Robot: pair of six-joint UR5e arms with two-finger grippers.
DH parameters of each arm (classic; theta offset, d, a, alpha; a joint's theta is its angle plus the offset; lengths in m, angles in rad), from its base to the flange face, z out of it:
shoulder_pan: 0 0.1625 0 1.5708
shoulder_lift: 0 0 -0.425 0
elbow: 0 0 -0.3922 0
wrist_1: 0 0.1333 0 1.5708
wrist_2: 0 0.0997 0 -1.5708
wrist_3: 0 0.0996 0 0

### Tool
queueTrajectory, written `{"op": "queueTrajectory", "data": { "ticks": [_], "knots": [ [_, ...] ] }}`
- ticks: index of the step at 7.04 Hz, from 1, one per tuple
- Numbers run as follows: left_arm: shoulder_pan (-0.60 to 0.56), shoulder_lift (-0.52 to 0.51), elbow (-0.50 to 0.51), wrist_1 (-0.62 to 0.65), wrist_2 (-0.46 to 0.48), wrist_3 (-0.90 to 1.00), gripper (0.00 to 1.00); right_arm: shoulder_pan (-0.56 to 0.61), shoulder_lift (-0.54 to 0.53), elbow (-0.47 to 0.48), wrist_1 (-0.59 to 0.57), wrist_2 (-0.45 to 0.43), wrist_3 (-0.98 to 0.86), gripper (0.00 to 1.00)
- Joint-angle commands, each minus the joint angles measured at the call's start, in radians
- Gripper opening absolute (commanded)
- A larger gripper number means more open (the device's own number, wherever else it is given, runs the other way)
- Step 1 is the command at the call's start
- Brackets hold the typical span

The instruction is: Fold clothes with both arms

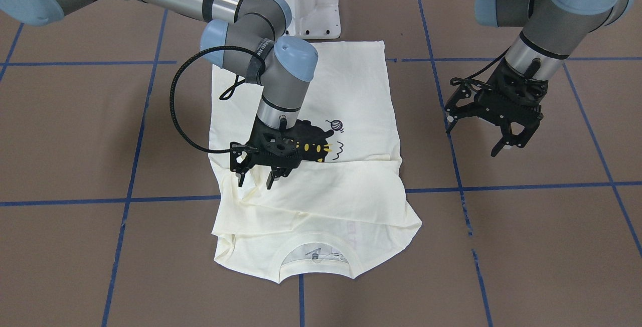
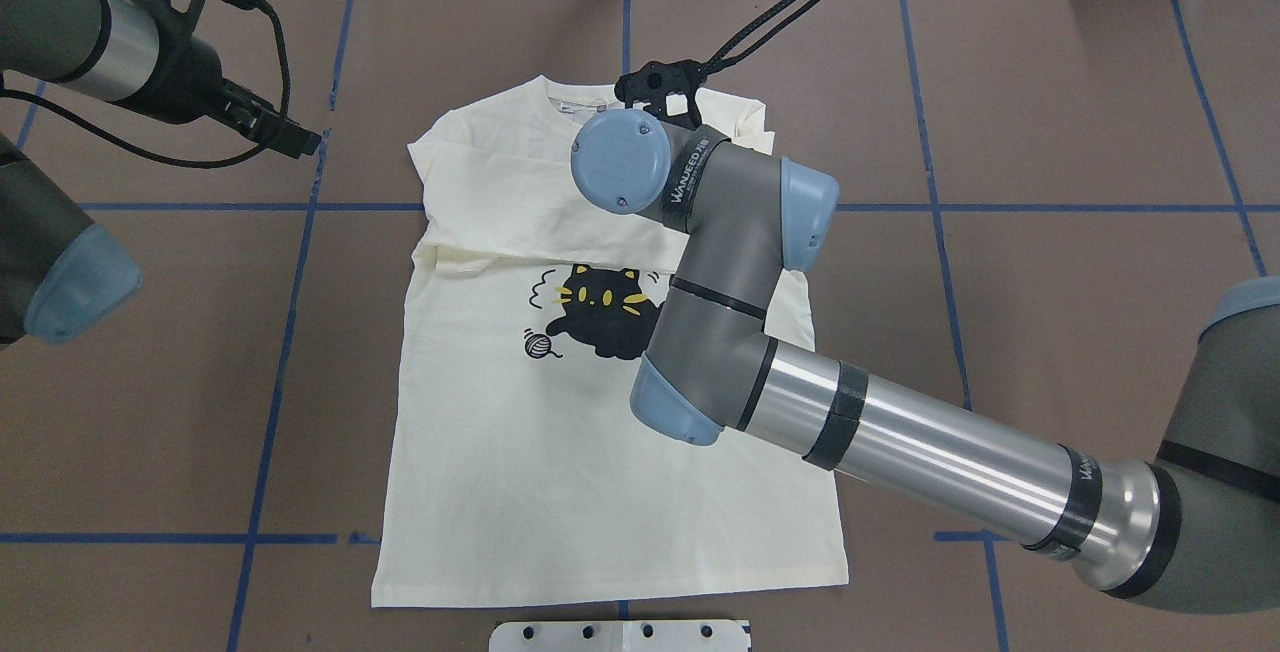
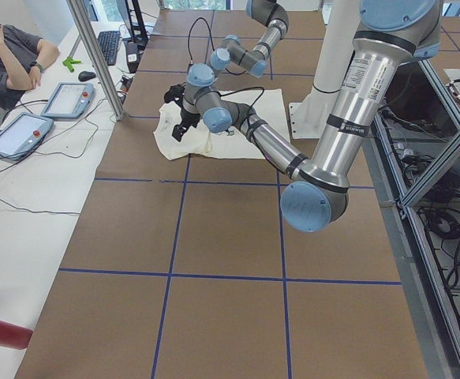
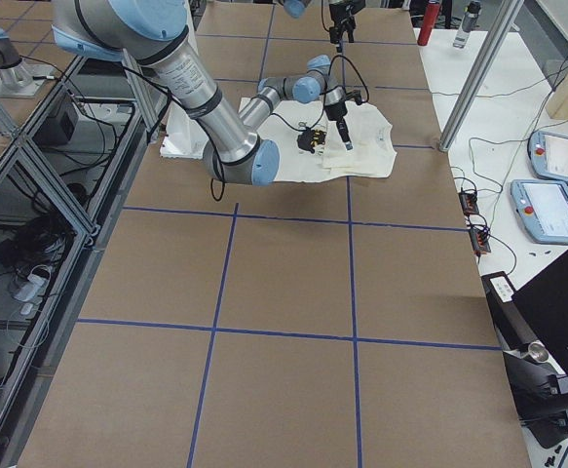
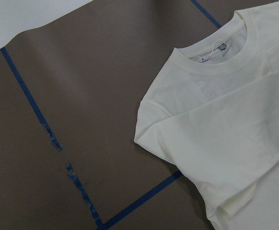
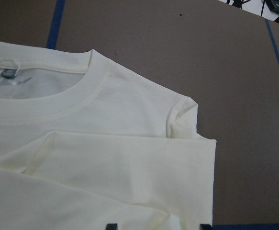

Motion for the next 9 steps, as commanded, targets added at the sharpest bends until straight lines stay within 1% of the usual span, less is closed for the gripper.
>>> {"op": "queueTrajectory", "data": {
  "ticks": [1, 2, 3, 4, 5, 7, 8, 9],
  "knots": [
    [0.001, 0.000, 0.001, 0.000, 0.000, 0.000, 1.00, -0.020, 0.013, -0.050, 0.001, -0.034, 0.017, 0.54],
    [0.001, 0.000, 0.001, 0.000, 0.000, 0.000, 1.00, -0.022, 0.013, -0.058, 0.001, -0.034, 0.017, 0.53],
    [0.001, 0.000, 0.001, 0.000, 0.000, 0.000, 1.00, -0.022, 0.013, -0.062, 0.001, -0.034, 0.011, 0.46],
    [0.001, 0.000, 0.004, 0.000, 0.000, 0.000, 1.00, -0.022, 0.013, -0.063, -0.001, -0.034, -0.003, 0.10],
    [0.003, 0.000, 0.004, 0.000, 0.000, -0.002, 1.00, -0.020, 0.012, -0.061, -0.005, -0.034, -0.021, 0.00],
    [0.004, -0.001, 0.005, -0.002, 0.000, -0.002, 1.00, 0.001, 0.002, -0.050, -0.010, -0.038, -0.096, 0.00],
    [0.004, -0.001, 0.004, -0.002, 0.000, -0.002, 1.00, 0.016, -0.023, -0.020, -0.010, -0.035, -0.136, 0.00],
    [0.006, -0.003, 0.004, -0.002, 0.000, -0.003, 1.00, 0.026, -0.098, 0.085, -0.010, -0.032, -0.194, 0.00]
  ]
}}
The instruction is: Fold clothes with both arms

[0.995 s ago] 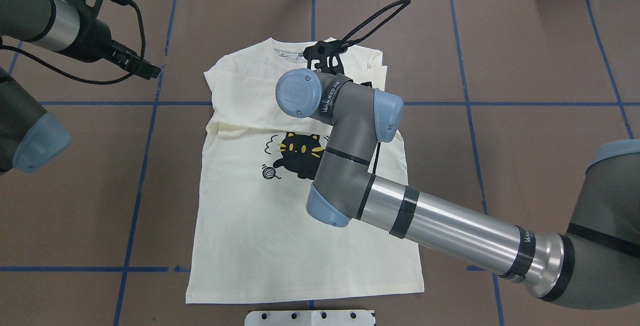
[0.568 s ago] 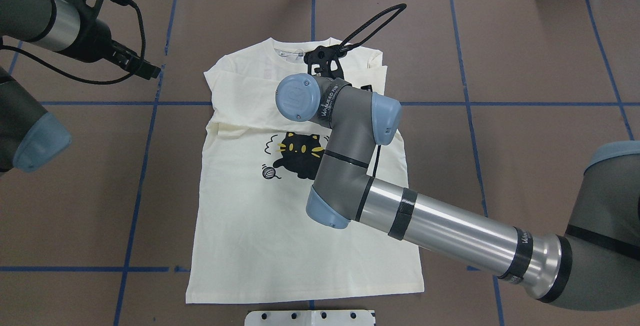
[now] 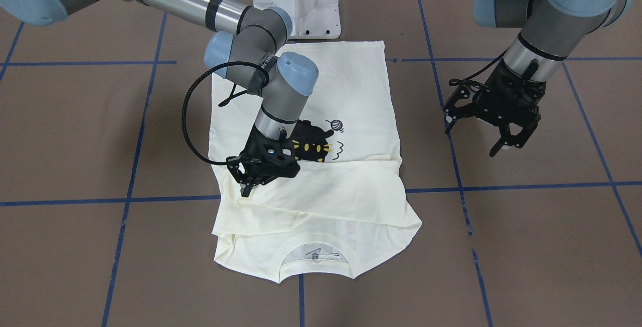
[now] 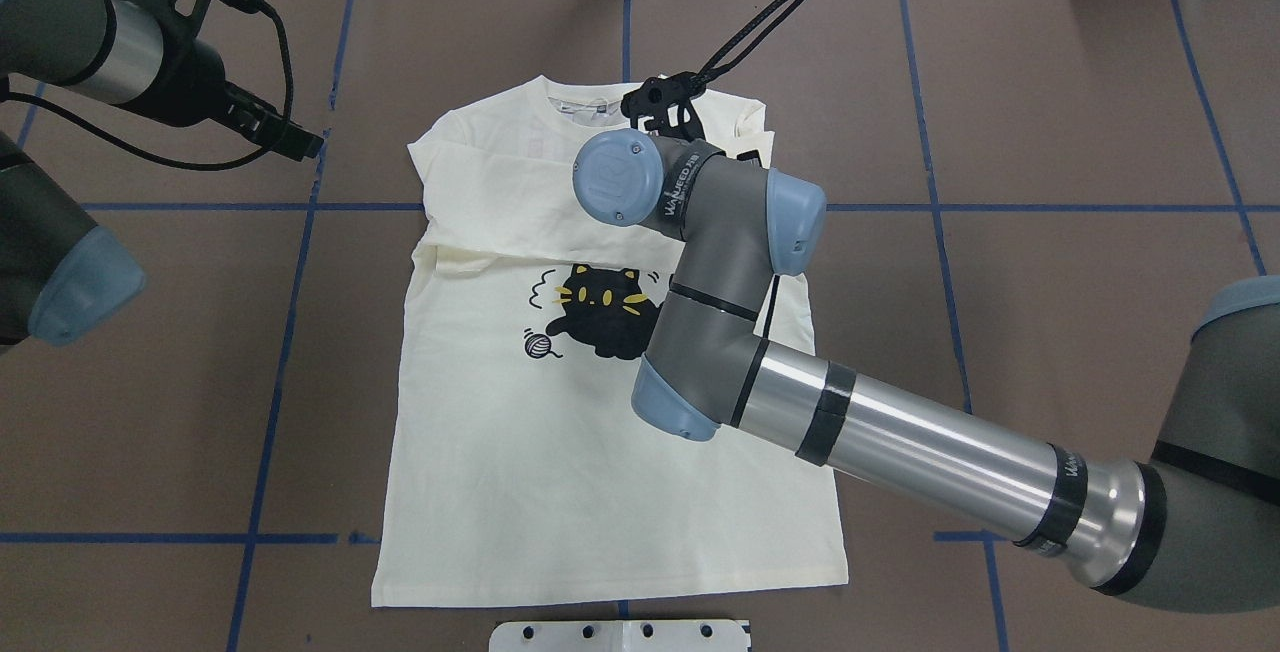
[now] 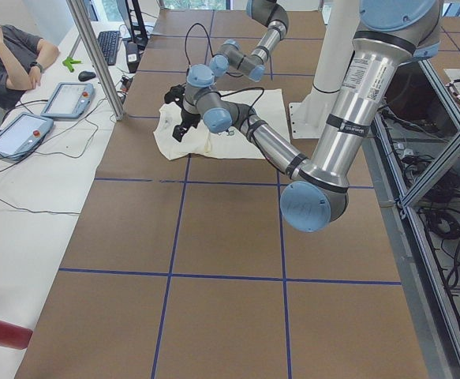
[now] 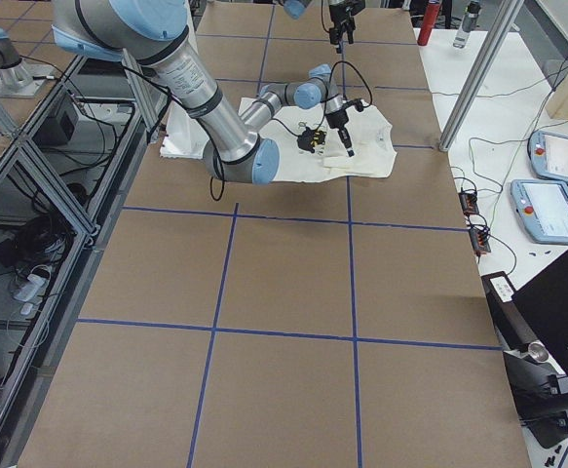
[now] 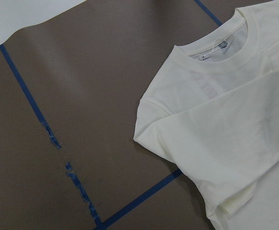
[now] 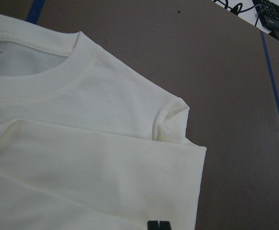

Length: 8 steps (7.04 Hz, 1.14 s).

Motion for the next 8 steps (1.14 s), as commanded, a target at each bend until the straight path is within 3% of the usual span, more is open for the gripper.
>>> {"op": "queueTrajectory", "data": {
  "ticks": [1, 3, 4, 5, 6, 7, 8],
  "knots": [
    [0.001, -0.003, -0.001, 0.000, 0.000, -0.001, 1.00, 0.018, -0.110, 0.138, 0.001, 0.003, -0.083, 0.00],
    [0.001, -0.001, -0.004, 0.000, 0.000, -0.001, 1.00, 0.018, -0.112, 0.136, 0.009, 0.005, -0.091, 0.05],
    [0.001, -0.001, -0.004, 0.000, 0.000, -0.003, 1.00, 0.018, -0.112, 0.134, 0.013, 0.006, -0.090, 0.30],
    [0.001, -0.003, -0.005, 0.000, 0.000, -0.010, 1.00, 0.018, -0.113, 0.131, 0.012, 0.005, -0.094, 0.64],
    [0.003, -0.010, -0.007, -0.002, 0.002, -0.056, 1.00, 0.021, -0.113, 0.131, 0.015, 0.003, -0.150, 0.86],
    [0.001, -0.011, -0.019, -0.002, 0.000, -0.062, 1.00, 0.032, -0.113, 0.133, 0.038, 0.006, -0.163, 1.00],
    [0.001, -0.006, -0.033, 0.000, 0.000, -0.075, 1.00, 0.055, -0.109, 0.143, 0.122, 0.062, -0.165, 1.00]
  ]
}}
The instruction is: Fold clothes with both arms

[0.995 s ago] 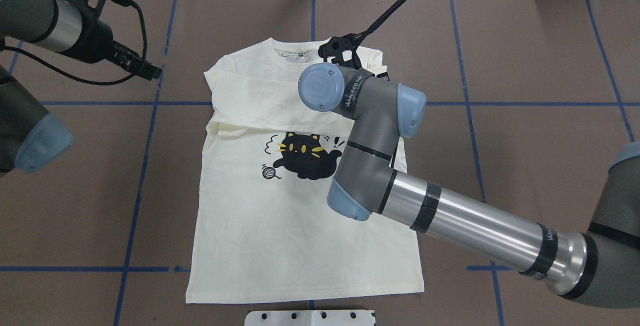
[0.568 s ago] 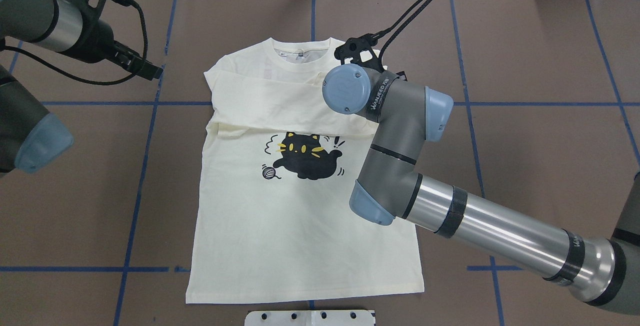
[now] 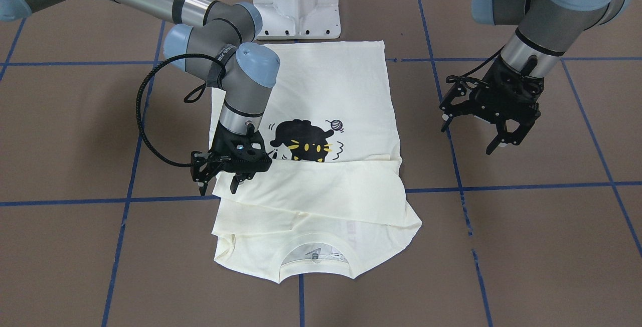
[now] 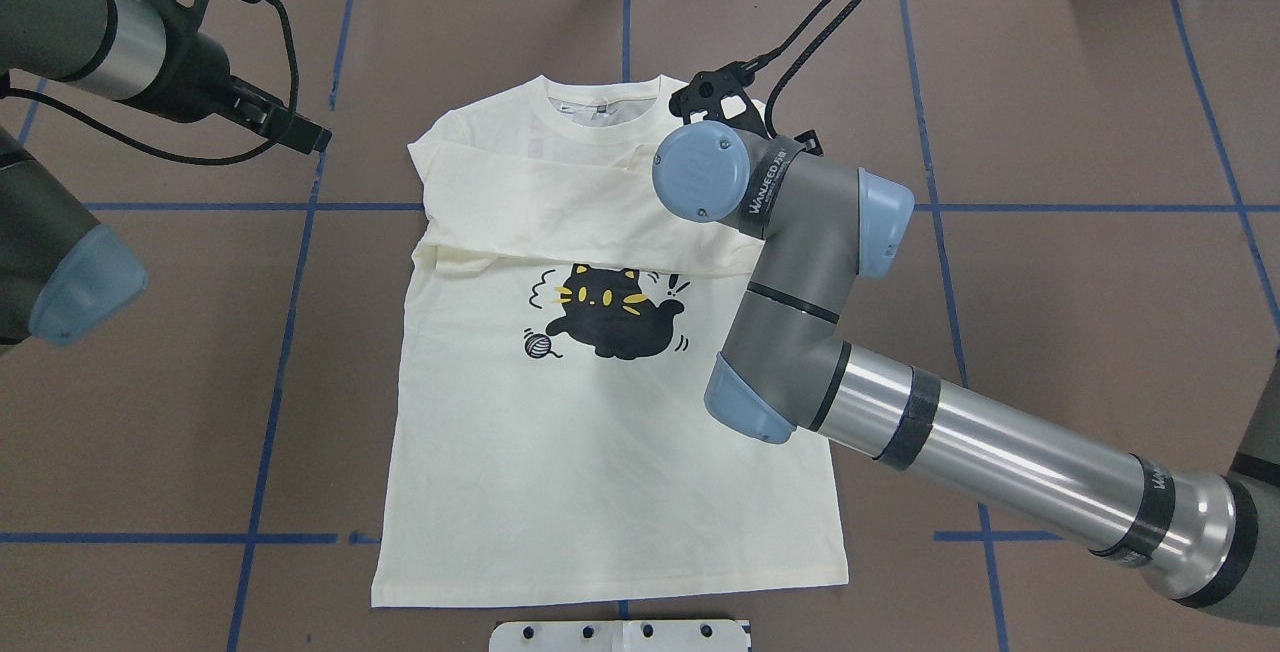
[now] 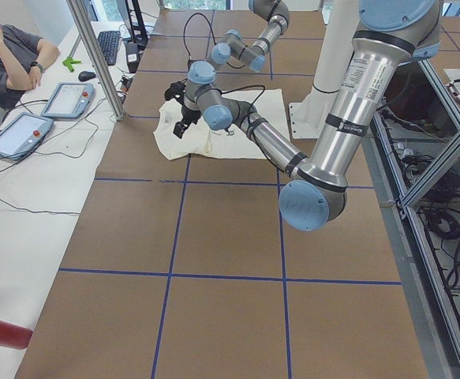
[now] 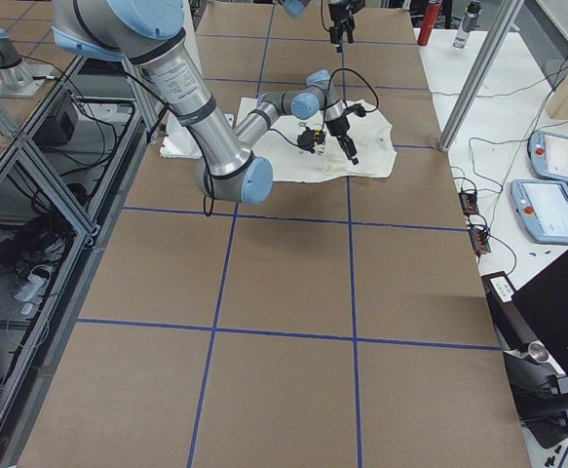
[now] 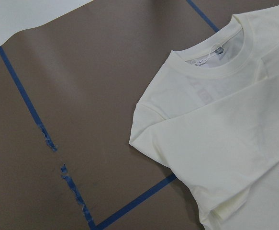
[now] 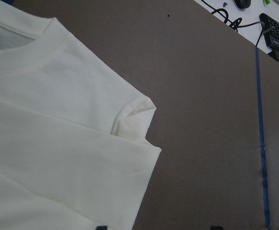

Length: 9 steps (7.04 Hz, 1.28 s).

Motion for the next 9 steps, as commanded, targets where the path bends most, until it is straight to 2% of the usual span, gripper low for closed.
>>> {"op": "queueTrajectory", "data": {
  "ticks": [1, 2, 4, 5, 6, 7, 8, 9],
  "knots": [
    [0.003, 0.005, -0.027, 0.001, 0.003, -0.051, 1.00, 0.047, -0.021, 0.069, 0.105, 0.158, 0.016, 1.00],
    [0.006, 0.013, -0.044, 0.001, 0.007, -0.106, 1.00, 0.048, -0.121, 0.240, 0.107, 0.193, 0.164, 1.00],
    [0.050, 0.100, -0.152, 0.000, 0.010, -0.305, 1.00, 0.045, -0.284, 0.509, 0.110, 0.392, 0.336, 1.00],
    [0.082, 0.167, -0.206, -0.058, 0.012, -0.382, 1.00, 0.032, -0.338, 0.601, 0.115, 0.396, 0.506, 1.00],
    [0.145, 0.252, -0.247, -0.174, 0.074, -0.495, 1.00, -0.014, -0.407, 0.692, 0.175, 0.388, 0.623, 1.00],
    [0.244, 0.292, -0.261, -0.250, 0.175, -0.642, 1.00, -0.069, -0.538, 0.761, 0.287, 0.347, 0.701, 1.00],
    [0.344, 0.297, -0.280, -0.255, 0.261, -0.759, 1.00, -0.167, -0.672, 0.841, 0.353, 0.251, 0.761, 1.00],
    [0.433, 0.324, -0.297, -0.255, 0.345, -0.833, 1.00, -0.265, -0.708, 0.890, 0.352, 0.165, 0.909, 0.97]
  ]
}}
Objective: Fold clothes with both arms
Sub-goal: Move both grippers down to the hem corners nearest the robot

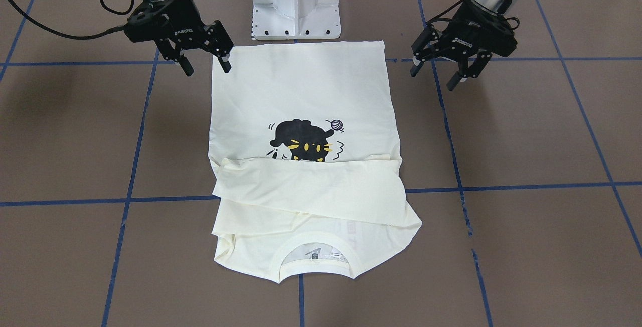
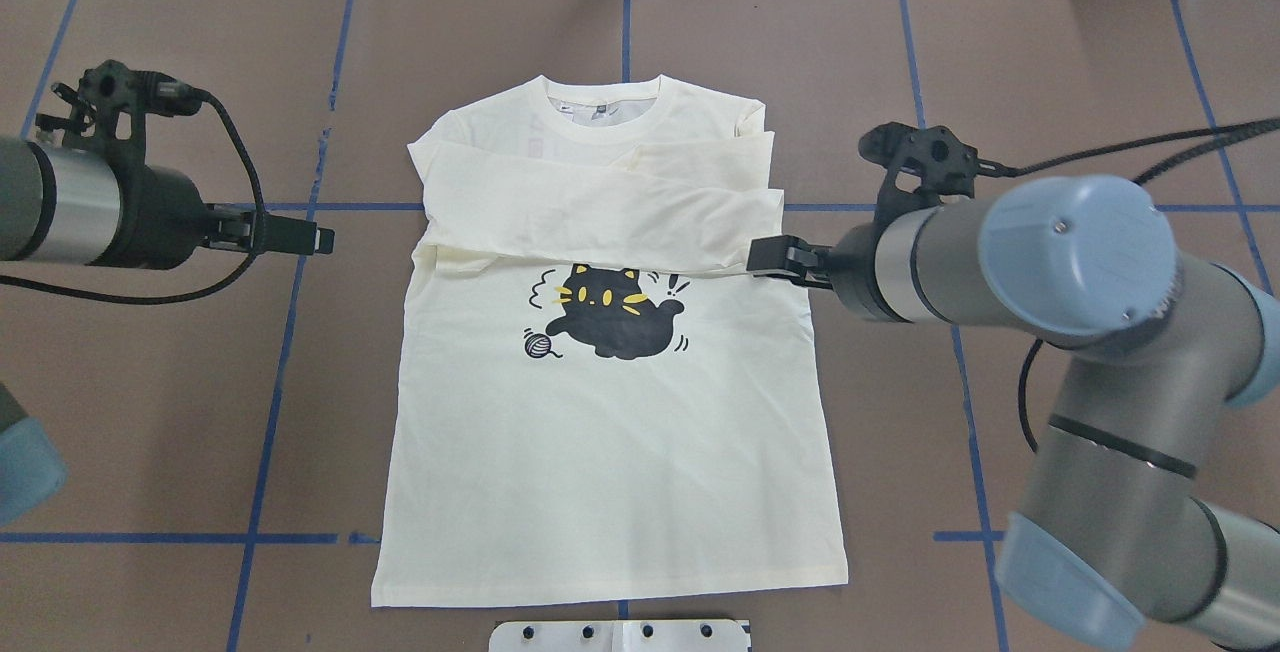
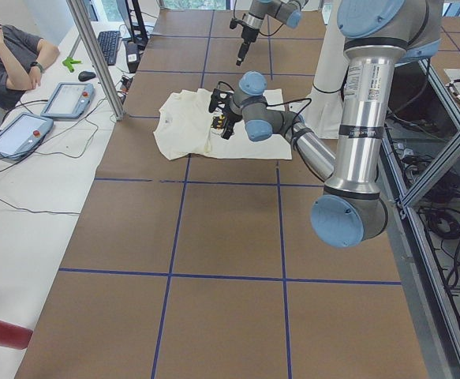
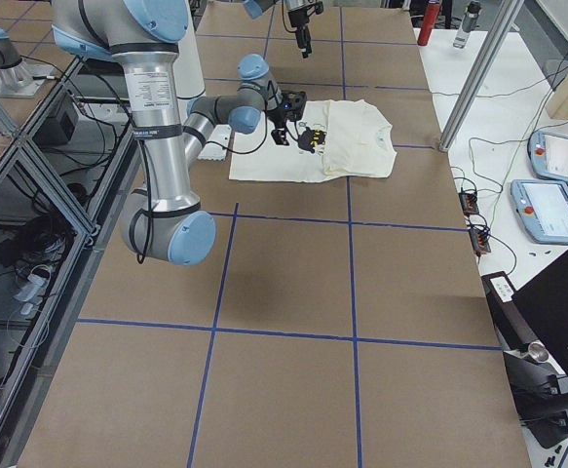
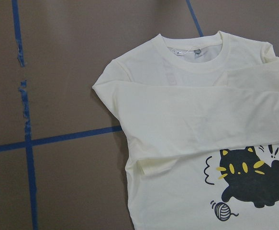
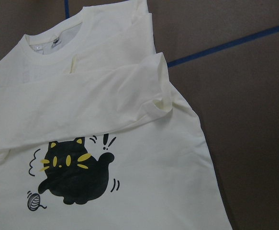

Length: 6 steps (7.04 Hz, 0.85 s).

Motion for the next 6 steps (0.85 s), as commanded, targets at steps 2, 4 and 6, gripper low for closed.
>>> {"op": "queueTrajectory", "data": {
  "ticks": [2, 4, 6],
  "knots": [
    [0.335, 0.069, -0.032, -0.010, 0.321, -0.346, 0.77, -0.312, -0.142, 0.080, 0.030, -0.320, 0.337, 0.95],
    [0.536, 0.112, -0.024, -0.010, 0.491, -0.588, 0.66, -0.361, -0.156, 0.076, 0.019, -0.363, 0.392, 0.93],
    [0.658, 0.150, -0.012, -0.008, 0.544, -0.669, 0.66, -0.368, -0.155, 0.074, 0.016, -0.376, 0.395, 0.95]
  ]
}}
